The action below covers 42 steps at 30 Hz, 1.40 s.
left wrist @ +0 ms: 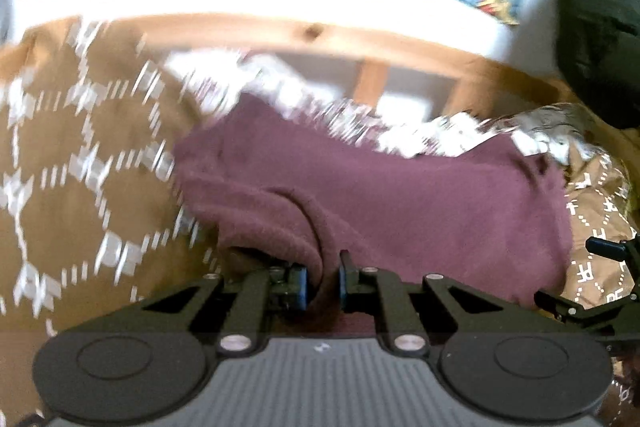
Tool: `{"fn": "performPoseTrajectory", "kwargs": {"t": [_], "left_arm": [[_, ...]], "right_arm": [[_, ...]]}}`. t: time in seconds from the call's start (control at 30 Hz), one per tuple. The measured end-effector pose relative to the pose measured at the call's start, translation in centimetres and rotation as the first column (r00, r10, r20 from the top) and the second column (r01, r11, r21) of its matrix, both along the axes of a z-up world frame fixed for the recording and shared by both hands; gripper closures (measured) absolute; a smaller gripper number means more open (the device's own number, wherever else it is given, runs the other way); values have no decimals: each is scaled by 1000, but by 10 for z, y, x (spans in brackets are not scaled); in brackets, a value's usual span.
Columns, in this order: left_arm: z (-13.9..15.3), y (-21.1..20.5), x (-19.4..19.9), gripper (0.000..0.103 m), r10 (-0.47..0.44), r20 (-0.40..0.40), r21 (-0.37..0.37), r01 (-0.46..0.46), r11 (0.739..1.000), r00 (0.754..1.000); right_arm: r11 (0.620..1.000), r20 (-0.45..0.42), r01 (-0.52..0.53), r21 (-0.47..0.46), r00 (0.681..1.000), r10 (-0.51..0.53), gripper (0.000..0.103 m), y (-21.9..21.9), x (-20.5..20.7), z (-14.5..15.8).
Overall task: Fold small clothes
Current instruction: 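Lift the maroon shirt with the left tool onto the brown PF duvet, then open the left tool and release the shirt onto the duvet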
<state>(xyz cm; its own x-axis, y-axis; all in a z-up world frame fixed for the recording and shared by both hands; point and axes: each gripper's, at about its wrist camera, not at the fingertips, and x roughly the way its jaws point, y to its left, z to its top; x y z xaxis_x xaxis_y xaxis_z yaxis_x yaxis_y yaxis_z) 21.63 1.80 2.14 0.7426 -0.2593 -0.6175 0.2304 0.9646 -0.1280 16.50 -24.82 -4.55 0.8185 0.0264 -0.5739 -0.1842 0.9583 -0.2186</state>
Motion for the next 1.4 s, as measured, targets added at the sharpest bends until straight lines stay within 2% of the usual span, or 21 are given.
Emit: {"fn": "performPoseTrajectory", "kwargs": {"t": [0.13, 0.3, 0.4, 0.67, 0.87, 0.97, 1.03, 1.17, 1.27, 1.33, 1.4], "left_arm": [[31, -47, 4, 89, -84, 90, 76, 78, 994, 992], [53, -111, 17, 89, -180, 113, 116, 167, 979, 977], [54, -151, 22, 90, -246, 107, 144, 230, 963, 963], [16, -220, 8, 90, -388, 38, 161, 378, 912, 921], [-14, -242, -7, 89, -424, 7, 273, 406, 872, 906], [-18, -240, -11, 82, -434, 1, 268, 418, 868, 901], [-15, -237, -11, 69, -438, -9, 224, 429, 875, 899], [-9, -231, -15, 51, -445, 1, 162, 439, 884, 896], [-4, -224, -23, 36, -459, 15, 123, 454, 883, 888], [0, -219, -29, 22, -470, 33, 99, 465, 880, 882], [4, -213, -38, 15, -478, 63, 81, 473, 878, 876]], "right_arm": [[998, 25, 53, 31, 998, -54, 1, -32, -11, 4], [990, 47, 116, 76, 992, -120, 1, -70, -20, 8], [984, 55, 151, 90, 986, -157, 0, -92, -27, 7], [957, 15, 266, 111, 963, -269, 1, -140, -37, -10], [935, -25, 319, 156, 947, -319, 1, -164, -44, -23], [938, -19, 307, 160, 951, -308, 1, -164, -45, -24], [938, -19, 302, 170, 953, -303, 0, -164, -43, -23], [937, -19, 301, 176, 953, -303, 1, -163, -41, -19], [936, -20, 304, 175, 952, -306, 1, -162, -41, -18], [934, -22, 311, 177, 950, -312, 1, -161, -40, -18], [931, -28, 317, 183, 948, -317, 1, -160, -38, -17]]}}
